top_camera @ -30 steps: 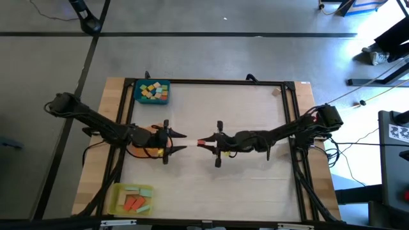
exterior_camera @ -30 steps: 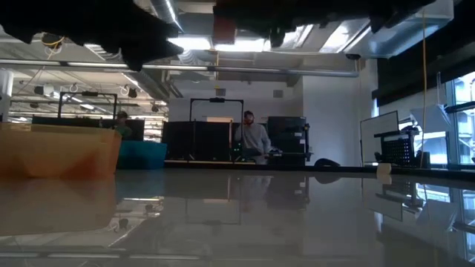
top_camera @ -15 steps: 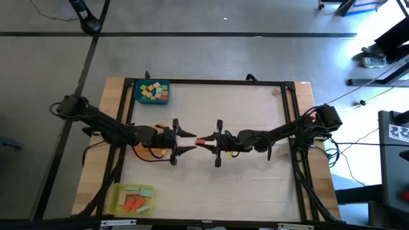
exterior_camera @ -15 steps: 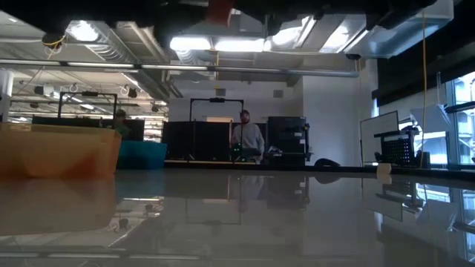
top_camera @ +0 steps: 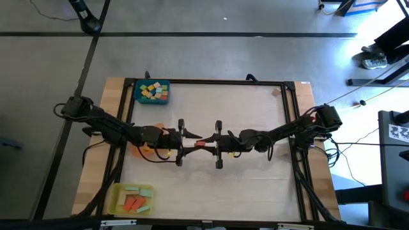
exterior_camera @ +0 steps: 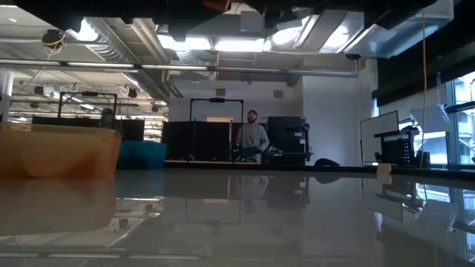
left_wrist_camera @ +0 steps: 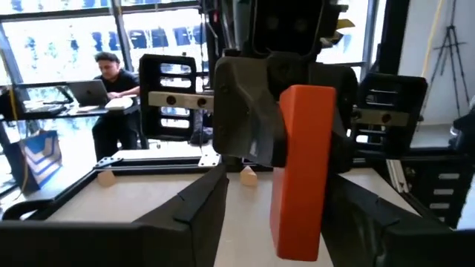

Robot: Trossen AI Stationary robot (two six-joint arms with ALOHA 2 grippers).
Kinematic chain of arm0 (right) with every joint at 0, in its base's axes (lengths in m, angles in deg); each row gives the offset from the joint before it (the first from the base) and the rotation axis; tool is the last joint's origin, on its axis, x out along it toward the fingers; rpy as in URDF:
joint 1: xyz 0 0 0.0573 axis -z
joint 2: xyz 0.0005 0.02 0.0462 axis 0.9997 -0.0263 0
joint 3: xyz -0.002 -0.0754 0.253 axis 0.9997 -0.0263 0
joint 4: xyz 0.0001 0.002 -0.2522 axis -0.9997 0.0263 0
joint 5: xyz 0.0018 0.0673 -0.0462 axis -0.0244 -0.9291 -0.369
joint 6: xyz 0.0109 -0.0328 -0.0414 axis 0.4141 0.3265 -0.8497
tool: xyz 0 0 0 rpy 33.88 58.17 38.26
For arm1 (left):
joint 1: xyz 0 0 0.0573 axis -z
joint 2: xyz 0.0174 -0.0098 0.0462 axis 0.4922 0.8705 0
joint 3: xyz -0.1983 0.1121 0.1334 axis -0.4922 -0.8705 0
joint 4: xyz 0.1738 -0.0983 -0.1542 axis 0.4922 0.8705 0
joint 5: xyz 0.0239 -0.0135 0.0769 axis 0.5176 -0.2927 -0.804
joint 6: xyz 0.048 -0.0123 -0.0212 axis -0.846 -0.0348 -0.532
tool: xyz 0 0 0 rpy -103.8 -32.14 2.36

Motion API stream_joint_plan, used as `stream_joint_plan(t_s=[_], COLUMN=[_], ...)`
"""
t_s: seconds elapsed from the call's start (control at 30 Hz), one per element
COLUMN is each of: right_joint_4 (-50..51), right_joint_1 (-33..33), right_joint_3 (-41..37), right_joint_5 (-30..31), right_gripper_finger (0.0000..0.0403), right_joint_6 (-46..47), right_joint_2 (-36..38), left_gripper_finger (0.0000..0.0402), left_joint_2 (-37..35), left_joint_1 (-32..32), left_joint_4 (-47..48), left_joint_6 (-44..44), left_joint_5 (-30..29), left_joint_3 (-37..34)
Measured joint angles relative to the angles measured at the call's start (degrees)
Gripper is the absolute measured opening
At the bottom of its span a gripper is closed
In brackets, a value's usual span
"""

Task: Sort blocks by size
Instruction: Put the red rectangular block into the yellow bin

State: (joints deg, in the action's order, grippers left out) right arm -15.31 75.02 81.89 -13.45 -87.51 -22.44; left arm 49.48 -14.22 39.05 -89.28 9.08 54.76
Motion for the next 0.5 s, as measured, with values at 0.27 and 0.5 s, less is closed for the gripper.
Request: stream_joint_plan(t_s=[0.27, 0.5], right_joint_4=[-0.2, -0.4], right_joint_1=[0.0, 0.0], right_joint_3=[0.0, 0.0], right_joint_5=[0.0, 0.0], right_gripper_finger=[0.0067, 0.0071], right_joint_6=[0.0, 0.3], right_joint_2=[0.0, 0.0], left_gripper_finger=[0.011, 0.004], left_joint_2=[0.0, 0.0], left_joint_1=[-0.1, 0.0], left_joint_4=[-0.1, 0.0], left_joint_6=[-1.1, -1.8], left_joint_5=[0.7, 0.8], left_joint_3=[0.0, 0.0])
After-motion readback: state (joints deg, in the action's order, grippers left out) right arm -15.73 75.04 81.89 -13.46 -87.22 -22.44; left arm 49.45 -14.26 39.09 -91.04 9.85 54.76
